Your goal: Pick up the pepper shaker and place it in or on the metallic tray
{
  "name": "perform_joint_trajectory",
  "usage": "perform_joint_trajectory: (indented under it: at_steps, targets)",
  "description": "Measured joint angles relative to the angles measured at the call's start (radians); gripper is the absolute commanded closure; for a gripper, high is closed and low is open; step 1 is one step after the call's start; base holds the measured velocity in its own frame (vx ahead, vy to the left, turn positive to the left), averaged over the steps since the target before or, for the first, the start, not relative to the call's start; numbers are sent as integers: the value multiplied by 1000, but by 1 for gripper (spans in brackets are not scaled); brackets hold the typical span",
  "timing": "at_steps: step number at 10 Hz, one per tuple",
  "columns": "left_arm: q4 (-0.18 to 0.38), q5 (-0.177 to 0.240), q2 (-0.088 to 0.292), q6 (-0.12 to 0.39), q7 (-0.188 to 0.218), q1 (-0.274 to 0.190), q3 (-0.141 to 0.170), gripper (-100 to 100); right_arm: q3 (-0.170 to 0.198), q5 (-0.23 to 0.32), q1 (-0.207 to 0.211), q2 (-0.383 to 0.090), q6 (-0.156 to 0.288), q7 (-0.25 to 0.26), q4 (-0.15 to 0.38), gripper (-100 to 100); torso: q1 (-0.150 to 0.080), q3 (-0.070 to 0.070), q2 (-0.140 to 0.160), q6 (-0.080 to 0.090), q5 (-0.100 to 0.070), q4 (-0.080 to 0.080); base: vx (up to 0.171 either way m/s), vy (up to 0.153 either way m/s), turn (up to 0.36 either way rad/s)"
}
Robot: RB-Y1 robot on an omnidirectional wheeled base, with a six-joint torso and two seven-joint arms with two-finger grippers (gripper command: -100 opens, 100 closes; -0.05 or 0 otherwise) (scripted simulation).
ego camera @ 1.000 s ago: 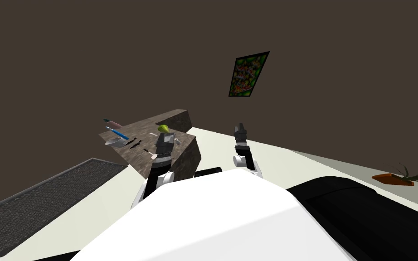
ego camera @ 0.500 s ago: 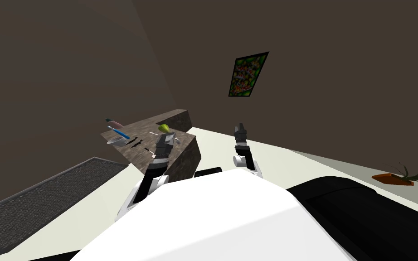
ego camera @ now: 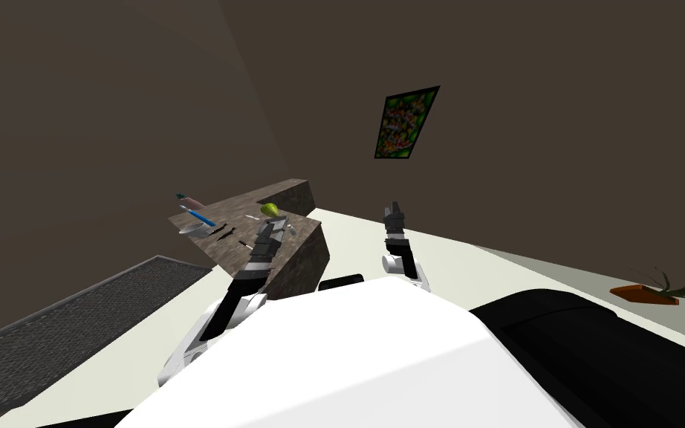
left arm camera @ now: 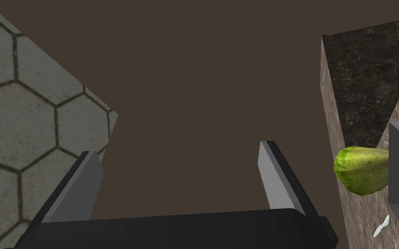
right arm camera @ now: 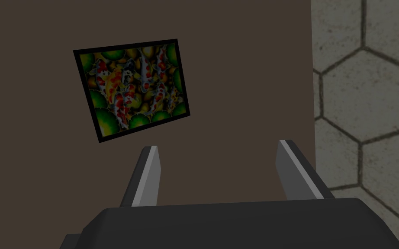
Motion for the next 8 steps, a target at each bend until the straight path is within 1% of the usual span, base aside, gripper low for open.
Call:
perform_joint_trajectory:
  at_steps: [1, 3, 4, 8]
  targets:
    - [-10, 12, 34, 27, 8, 13, 12, -100, 0, 0, 0, 0, 0, 0, 0, 0, 0, 0, 0, 0, 0, 0, -18, -6, 7]
    - [-12, 22, 88, 57, 12, 26, 17, -100, 0, 0, 0, 0, 0, 0, 0, 0, 0, 0, 0, 0, 0, 0, -13, -7, 5]
    - [-13, 25, 108, 69, 14, 30, 19, -100, 0, 0, 0, 0, 0, 0, 0, 0, 0, 0, -1, 0, 0, 0, -9, -10, 3]
    - [-18, 51, 209, 126, 25, 56, 38, -100, 0, 0, 0, 0, 0, 0, 0, 0, -1, -1, -1, 0, 0, 0, 0, -11, 1]
